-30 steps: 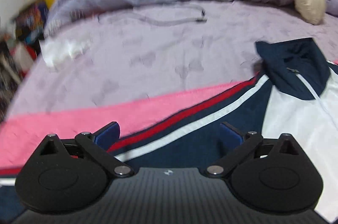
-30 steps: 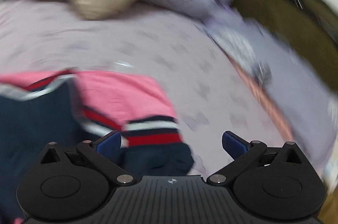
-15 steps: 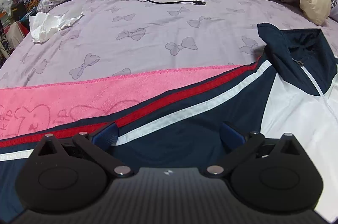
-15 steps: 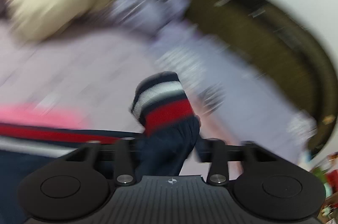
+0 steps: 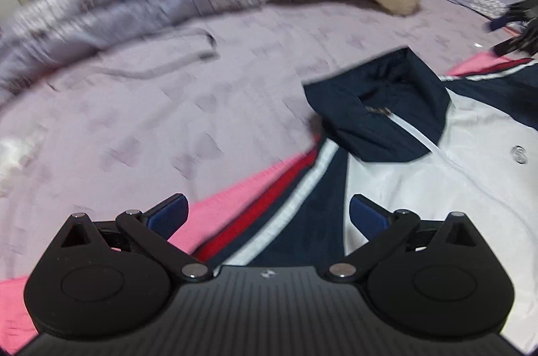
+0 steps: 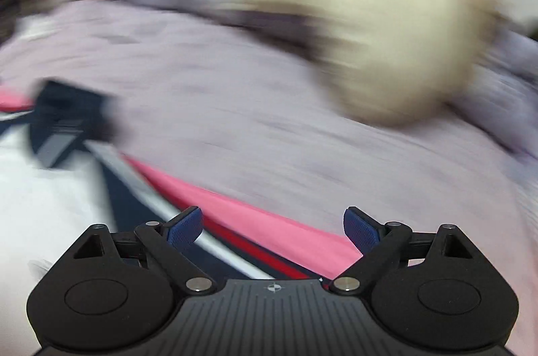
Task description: Fold clothes
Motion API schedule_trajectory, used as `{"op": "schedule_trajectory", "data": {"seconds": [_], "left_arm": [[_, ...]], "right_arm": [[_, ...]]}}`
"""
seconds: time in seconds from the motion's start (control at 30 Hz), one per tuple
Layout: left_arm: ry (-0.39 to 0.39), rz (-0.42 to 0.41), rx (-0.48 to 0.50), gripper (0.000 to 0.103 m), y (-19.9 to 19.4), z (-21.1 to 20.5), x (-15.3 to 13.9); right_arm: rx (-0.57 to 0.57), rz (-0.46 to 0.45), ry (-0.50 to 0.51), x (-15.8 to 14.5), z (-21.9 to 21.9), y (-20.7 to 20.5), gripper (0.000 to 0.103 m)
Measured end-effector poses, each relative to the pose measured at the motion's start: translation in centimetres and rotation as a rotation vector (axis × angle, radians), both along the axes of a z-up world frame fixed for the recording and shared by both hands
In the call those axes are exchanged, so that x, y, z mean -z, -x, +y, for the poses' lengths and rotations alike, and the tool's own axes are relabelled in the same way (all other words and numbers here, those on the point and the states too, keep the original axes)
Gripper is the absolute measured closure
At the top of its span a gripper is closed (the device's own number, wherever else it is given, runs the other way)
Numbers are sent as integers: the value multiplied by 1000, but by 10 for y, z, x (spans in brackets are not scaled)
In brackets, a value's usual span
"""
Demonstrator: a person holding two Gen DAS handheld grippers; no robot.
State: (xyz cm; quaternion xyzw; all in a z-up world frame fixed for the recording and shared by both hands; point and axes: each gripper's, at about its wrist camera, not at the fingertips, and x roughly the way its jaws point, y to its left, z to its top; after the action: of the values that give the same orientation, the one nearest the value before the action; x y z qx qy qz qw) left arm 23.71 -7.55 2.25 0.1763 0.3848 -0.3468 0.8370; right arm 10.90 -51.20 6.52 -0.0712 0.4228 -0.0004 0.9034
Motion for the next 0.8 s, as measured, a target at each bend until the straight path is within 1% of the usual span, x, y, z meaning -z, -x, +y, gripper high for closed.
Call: {"op": "schedule_trajectory", "data": {"seconds": [0.03,0.07,0.1,0.13,0.2,0.23,0.27,0.3,0.33,0.37,0.4,0.43,0.47,0.5,0.53,0.6,0.67,0.77,0.8], "left_arm": [[11,45,11,0,-6,-1,6],[9,58,15,0,-8,-3,12],[5,67,18,0,-10,-6,18],[1,77,21,0,-11,-8,24],[-6,96,28,0,-14,-12,37],[-8,79,21,0,-12,-14,40],[-10,60,13,0,-10,-16,42],[-14,53,-18,0,-9,-18,43],[-20,41,-48,10,-8,-21,41],[-16,20,-63,21,-5,-24,38],[-11,5,-59,42,-1,-28,34],[-50,-36,-69,85,4,-35,30],[-92,-79,-81,101,9,-42,27],[-113,-90,-77,102,11,-47,26],[-117,-89,-75,103,10,-48,27],[-77,-79,-89,103,8,-42,23],[-45,-69,-98,103,6,-37,19],[-45,-56,-91,103,3,-37,18],[-46,-52,-87,102,2,-37,18]], "right_arm": [[-76,13,-20,8,24,-18,14],[-136,46,-26,19,46,-37,19],[-179,88,-28,30,64,-53,22],[-213,136,-31,43,73,-70,25],[-268,260,-60,64,96,-91,26],[-279,291,-63,73,96,-92,25],[-276,276,-44,71,106,-87,28],[-266,257,-32,68,110,-83,35],[-255,236,-18,65,114,-80,55],[-228,205,28,60,116,-74,81],[-210,179,75,56,122,-70,94],[-189,156,118,52,127,-66,96],[-179,144,130,48,129,-62,96],[-168,132,142,45,132,-57,97],[-148,122,149,39,130,-52,98],[-103,108,149,34,130,-46,99],[-60,96,147,28,120,-45,101],[5,103,137,21,99,-48,100],[-8,112,23,18,84,-47,98]]}}
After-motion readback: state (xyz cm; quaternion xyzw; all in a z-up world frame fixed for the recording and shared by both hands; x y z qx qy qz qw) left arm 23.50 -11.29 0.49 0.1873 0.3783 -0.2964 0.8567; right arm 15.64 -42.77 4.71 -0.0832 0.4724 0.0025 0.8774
